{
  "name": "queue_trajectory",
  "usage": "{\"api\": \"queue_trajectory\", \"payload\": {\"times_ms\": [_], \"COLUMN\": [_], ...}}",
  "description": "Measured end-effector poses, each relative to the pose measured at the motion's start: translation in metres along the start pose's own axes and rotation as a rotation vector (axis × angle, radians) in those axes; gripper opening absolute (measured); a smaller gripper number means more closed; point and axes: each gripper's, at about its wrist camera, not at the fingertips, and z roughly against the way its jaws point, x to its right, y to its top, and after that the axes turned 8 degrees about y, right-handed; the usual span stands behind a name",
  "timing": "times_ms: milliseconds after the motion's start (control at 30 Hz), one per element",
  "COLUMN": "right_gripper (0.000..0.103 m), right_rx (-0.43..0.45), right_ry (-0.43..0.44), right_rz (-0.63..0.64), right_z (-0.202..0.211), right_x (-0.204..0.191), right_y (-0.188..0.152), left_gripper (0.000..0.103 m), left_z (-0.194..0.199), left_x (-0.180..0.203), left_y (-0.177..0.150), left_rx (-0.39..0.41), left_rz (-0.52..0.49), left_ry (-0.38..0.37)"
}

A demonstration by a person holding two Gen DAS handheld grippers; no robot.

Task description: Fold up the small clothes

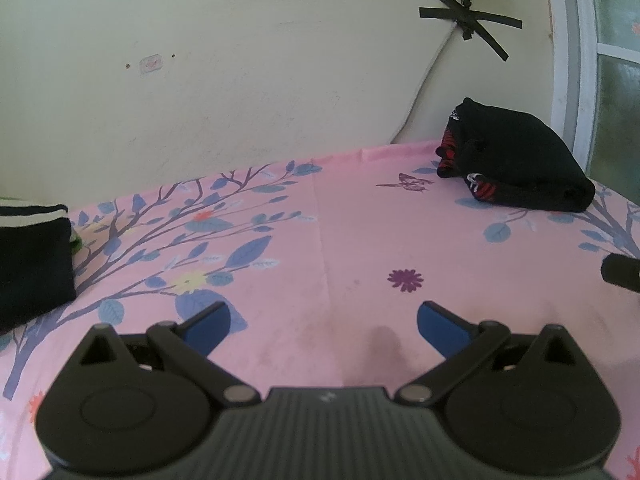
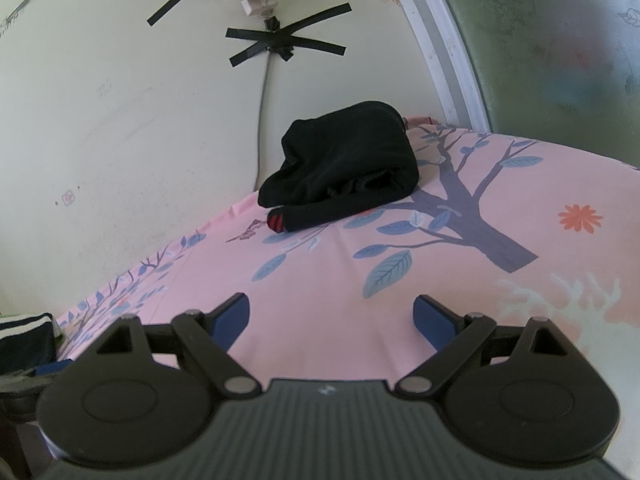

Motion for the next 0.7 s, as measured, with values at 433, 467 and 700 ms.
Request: {"api": "queue_trajectory", "payload": {"times_ms": [433,467,700], "right_gripper": [0.089,0.089,0.088], "right_rx": [0.002,0.003,0.004], "right_ry": [0.000,-0.001,-0.001], "right_rz": [-0.002,-0.003,-0.005], "right_z": [-0.0001,0.0001,0.0006], "right_x": [-0.0005,-0.0003,-0.0002], "right_y": [-0.0002,-0.0001,0.0000], "left_gripper": [0.103,0.103,0.103], "left_z": [-0.0018,-0.0019,-0.0029], "left_x": [0.0029,0.0029,0.0028], "left_y": [0.0001,0.0001,0.0005], "left_rx": [-0.012,-0.013,-0.014], "left_rz": [-0.014,-0.015,-0.018], "left_ry": [0.008,0.008,0.006]}}
